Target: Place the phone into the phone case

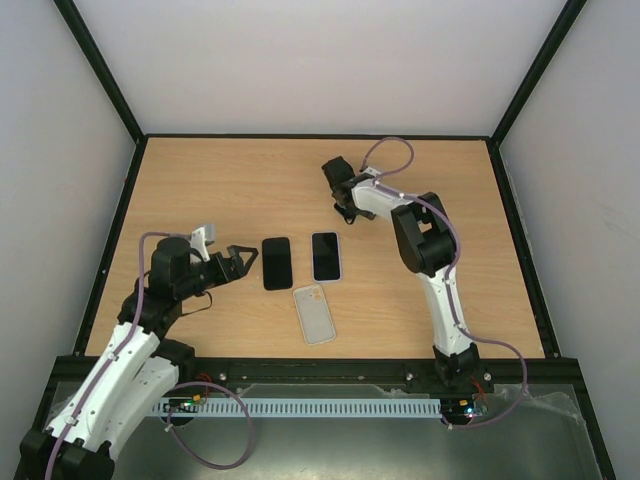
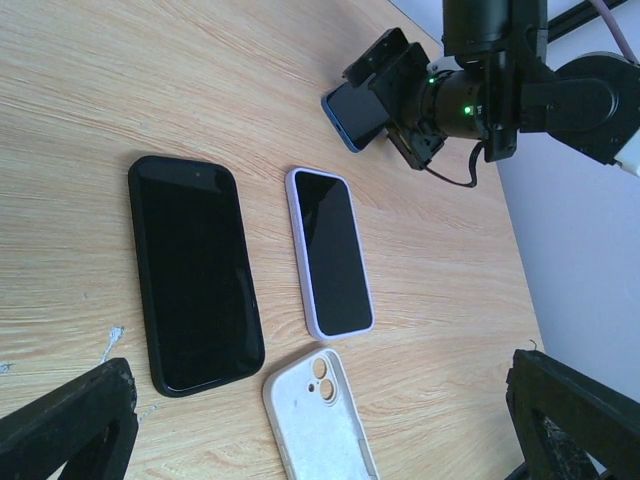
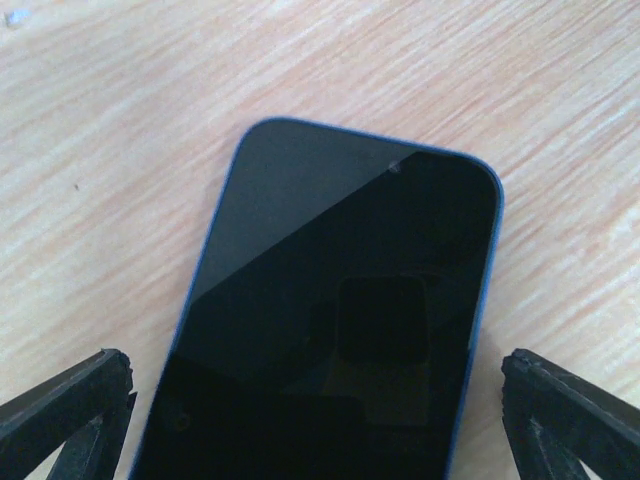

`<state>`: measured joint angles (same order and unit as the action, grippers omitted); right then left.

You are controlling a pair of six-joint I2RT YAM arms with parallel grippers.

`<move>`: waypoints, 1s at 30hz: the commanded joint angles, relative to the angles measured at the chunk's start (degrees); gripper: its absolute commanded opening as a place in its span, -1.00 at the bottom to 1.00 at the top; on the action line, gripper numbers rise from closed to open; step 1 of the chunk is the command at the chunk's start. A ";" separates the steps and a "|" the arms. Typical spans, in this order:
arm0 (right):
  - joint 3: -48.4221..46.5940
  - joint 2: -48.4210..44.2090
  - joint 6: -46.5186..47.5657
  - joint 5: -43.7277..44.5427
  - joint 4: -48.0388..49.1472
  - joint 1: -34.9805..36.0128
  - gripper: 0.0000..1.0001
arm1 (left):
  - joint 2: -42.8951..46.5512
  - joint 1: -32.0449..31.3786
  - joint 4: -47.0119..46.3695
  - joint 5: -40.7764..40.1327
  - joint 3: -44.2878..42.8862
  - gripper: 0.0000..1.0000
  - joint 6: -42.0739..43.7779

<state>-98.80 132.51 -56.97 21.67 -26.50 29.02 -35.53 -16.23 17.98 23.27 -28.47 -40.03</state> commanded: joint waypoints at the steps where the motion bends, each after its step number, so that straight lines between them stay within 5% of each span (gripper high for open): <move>1: 0.80 3.64 -1.30 0.48 -9.02 1.41 0.92 | 0.88 -0.28 0.43 0.10 -1.67 0.99 -0.08; 9: 2.85 3.22 1.58 0.95 -9.97 1.51 0.86 | 2.74 -0.28 2.82 -0.58 -1.92 0.99 0.27; 18: 21.65 -9.40 12.78 -4.05 3.98 1.40 0.56 | 2.00 -0.37 2.21 0.26 0.01 0.99 -1.58; 30: 38.92 -20.17 18.75 -11.26 8.00 1.58 0.30 | -0.88 -5.54 -1.84 -2.18 4.76 0.85 -6.30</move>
<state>-67.51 113.91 -41.47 16.25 -12.36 30.30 -35.75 -18.87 18.74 22.65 -25.50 -43.62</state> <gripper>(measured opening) 0.720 0.932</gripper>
